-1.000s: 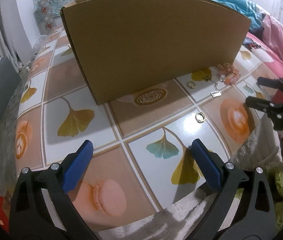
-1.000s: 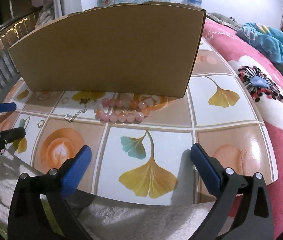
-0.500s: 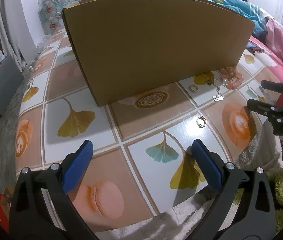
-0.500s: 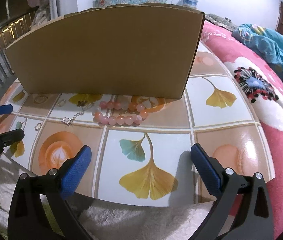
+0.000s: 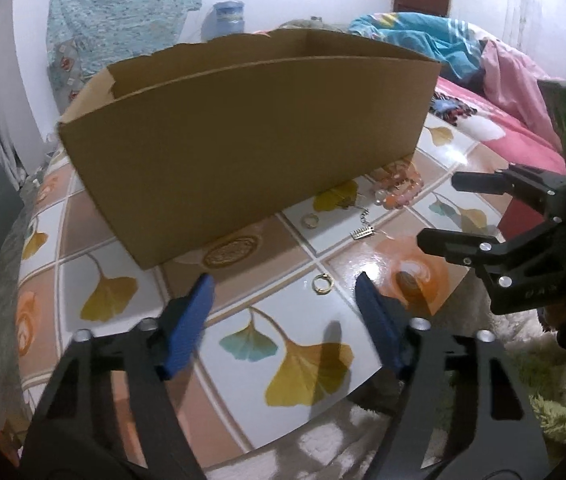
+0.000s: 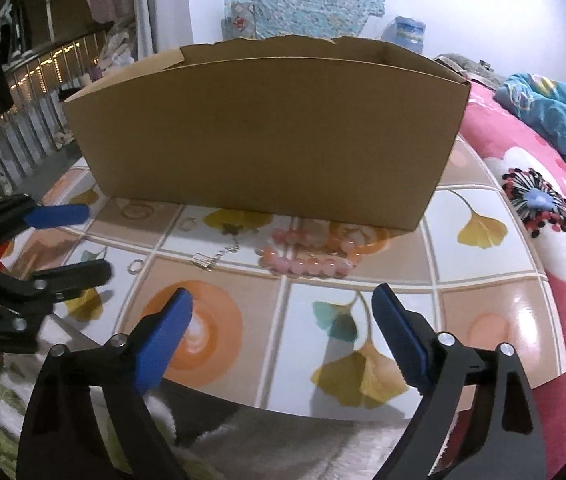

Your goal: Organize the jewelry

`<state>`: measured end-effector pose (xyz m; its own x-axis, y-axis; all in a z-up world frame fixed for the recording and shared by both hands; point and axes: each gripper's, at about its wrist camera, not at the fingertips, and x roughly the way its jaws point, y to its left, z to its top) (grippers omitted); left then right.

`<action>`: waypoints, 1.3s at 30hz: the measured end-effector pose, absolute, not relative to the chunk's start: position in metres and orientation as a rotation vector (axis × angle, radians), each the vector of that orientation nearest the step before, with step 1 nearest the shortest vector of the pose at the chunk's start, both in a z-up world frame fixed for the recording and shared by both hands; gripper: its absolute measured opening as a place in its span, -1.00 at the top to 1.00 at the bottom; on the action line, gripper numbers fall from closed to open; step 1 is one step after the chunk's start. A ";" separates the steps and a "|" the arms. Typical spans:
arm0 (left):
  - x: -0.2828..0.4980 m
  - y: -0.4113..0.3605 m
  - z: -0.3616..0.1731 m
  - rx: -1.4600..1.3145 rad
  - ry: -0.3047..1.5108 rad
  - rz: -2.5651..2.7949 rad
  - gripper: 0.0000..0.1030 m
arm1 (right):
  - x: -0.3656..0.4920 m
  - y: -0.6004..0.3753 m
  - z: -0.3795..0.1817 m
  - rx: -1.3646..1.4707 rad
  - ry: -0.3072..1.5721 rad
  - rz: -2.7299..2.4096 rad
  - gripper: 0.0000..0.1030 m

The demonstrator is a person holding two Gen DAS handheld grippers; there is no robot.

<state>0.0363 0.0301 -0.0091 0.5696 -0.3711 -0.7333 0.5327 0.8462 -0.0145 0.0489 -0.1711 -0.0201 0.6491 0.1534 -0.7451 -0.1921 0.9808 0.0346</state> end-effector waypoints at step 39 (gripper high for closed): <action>0.049 0.030 -0.009 0.273 0.821 -0.535 1.00 | 0.048 -0.173 -0.017 0.014 0.796 0.270 -0.33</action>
